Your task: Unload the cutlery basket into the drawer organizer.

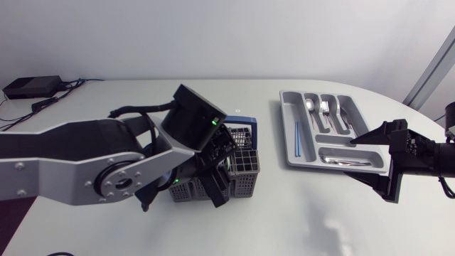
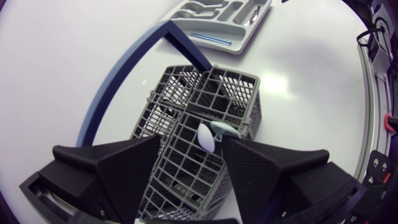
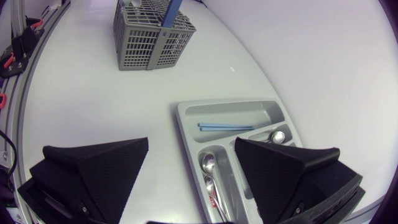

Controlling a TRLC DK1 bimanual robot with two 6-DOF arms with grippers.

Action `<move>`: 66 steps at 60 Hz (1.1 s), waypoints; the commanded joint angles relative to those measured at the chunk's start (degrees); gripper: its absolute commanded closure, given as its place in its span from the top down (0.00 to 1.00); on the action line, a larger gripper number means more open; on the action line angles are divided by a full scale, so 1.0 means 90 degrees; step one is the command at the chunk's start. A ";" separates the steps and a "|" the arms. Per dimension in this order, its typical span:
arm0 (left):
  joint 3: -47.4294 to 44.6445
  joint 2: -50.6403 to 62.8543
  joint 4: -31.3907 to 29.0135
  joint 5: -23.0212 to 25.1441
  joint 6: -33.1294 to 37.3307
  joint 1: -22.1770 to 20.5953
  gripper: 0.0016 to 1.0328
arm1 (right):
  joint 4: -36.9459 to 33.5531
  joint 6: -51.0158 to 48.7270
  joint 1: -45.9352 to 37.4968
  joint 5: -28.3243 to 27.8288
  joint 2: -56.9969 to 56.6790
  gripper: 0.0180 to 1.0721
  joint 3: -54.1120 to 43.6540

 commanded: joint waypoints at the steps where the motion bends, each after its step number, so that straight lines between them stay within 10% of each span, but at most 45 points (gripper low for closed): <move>1: -0.0180 0.0209 0.0123 -0.0154 -0.0032 -0.0080 0.70 | -0.0106 0.0043 -0.0039 -0.0042 -0.0062 0.95 -0.0217; 22: -0.0258 0.0326 0.0474 -0.0349 -0.0042 -0.0168 0.57 | -0.0106 0.0033 -0.0020 -0.0091 -0.0130 0.95 -0.0373; 34: -0.0268 0.0345 0.0669 -0.0359 -0.0051 -0.0110 0.18 | -0.0096 0.0043 -0.0020 -0.0091 -0.0179 0.95 -0.0373; 66: -0.0317 -0.0358 0.0621 -0.0378 0.0007 -0.0071 0.15 | -0.0214 0.0033 0.0000 -0.0111 -0.0394 0.95 -0.0481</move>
